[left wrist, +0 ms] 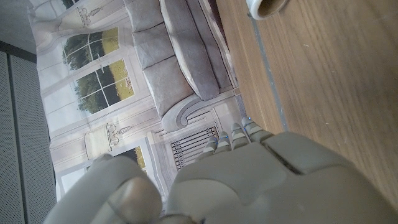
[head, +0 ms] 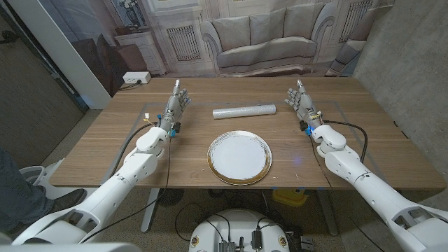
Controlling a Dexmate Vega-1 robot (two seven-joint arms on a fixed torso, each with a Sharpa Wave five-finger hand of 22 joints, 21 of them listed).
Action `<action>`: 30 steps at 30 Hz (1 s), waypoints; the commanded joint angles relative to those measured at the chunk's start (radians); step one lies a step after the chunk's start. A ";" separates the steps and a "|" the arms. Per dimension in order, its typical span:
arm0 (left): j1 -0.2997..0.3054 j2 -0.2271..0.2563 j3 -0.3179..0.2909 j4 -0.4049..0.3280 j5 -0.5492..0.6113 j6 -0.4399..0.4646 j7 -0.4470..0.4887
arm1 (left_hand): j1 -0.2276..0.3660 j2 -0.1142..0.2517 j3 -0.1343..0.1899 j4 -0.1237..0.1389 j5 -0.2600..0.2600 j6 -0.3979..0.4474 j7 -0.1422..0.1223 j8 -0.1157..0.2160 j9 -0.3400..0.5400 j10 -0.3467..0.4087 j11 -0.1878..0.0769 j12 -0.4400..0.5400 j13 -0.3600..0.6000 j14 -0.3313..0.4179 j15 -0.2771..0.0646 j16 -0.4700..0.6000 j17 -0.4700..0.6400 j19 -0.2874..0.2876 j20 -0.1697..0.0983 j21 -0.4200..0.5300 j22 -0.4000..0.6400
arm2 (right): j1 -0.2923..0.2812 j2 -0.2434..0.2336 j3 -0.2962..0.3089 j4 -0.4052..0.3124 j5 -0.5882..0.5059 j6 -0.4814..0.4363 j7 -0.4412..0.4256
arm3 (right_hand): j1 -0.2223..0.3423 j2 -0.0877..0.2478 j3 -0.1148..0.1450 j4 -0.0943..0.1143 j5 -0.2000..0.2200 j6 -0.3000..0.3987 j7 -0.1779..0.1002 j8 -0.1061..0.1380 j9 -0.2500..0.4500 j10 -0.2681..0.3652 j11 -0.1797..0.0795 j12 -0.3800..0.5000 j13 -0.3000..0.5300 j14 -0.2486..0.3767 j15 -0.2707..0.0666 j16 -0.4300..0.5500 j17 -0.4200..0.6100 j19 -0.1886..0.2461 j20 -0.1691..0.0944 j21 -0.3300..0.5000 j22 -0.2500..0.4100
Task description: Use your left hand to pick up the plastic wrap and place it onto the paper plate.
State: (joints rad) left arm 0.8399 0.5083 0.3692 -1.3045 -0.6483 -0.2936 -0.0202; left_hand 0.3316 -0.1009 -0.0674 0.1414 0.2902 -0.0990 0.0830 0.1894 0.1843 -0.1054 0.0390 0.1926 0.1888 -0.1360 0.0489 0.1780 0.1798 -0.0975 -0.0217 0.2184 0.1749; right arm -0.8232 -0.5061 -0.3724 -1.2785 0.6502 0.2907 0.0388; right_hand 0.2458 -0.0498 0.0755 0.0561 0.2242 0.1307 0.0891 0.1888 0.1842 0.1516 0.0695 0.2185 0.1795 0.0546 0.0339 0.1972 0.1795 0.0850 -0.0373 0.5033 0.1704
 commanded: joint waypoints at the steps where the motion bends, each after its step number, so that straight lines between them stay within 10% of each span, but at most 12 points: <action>1: 0.012 -0.006 -0.008 -0.022 -0.005 -0.017 0.005 | 0.008 0.003 -0.002 0.003 0.008 0.004 0.001 0.006 0.002 0.001 -0.003 0.007 0.001 0.004 -0.002 0.012 0.004 0.000 0.004 0.006 0.002 | 0.011 0.000 0.003 0.017 0.011 0.004 0.028 | 0.004 0.001 0.007 -0.001 0.004 0.012 0.000 0.006 0.002 0.010 0.002 0.004 0.002 0.010 -0.001 0.004 0.004 0.011 -0.038 0.004 0.002; 30: -0.016 -0.017 0.013 -0.005 0.085 -0.097 0.030 | 0.073 0.057 0.020 -0.026 0.033 0.053 -0.015 0.021 0.001 0.057 -0.022 0.024 0.000 0.059 -0.019 0.022 0.002 0.031 0.008 -0.001 0.002 | -0.028 -0.021 0.018 -0.028 0.020 -0.007 0.006 | 0.006 0.005 0.004 -0.003 0.006 0.013 -0.001 0.006 0.002 0.013 0.002 0.001 0.003 0.018 0.004 0.003 0.004 0.021 -0.034 -0.009 0.002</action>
State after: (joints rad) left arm 0.8437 0.5027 0.3704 -1.3380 -0.5960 -0.3544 0.0115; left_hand 0.3972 -0.0461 -0.0473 0.1211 0.3185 -0.0557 0.0674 0.2049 0.1841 -0.0577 0.0180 0.2120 0.1860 -0.0824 0.0322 0.1936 0.1797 -0.0698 -0.0161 0.2184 0.1746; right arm -0.8451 -0.5240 -0.3584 -1.2987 0.6687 0.2855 0.0524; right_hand 0.2457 -0.0497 0.0754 0.0561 0.2241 0.1397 0.0874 0.1887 0.1840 0.1551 0.0731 0.2184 0.1793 0.0598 0.0392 0.1972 0.1793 0.0937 -0.0354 0.4948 0.1701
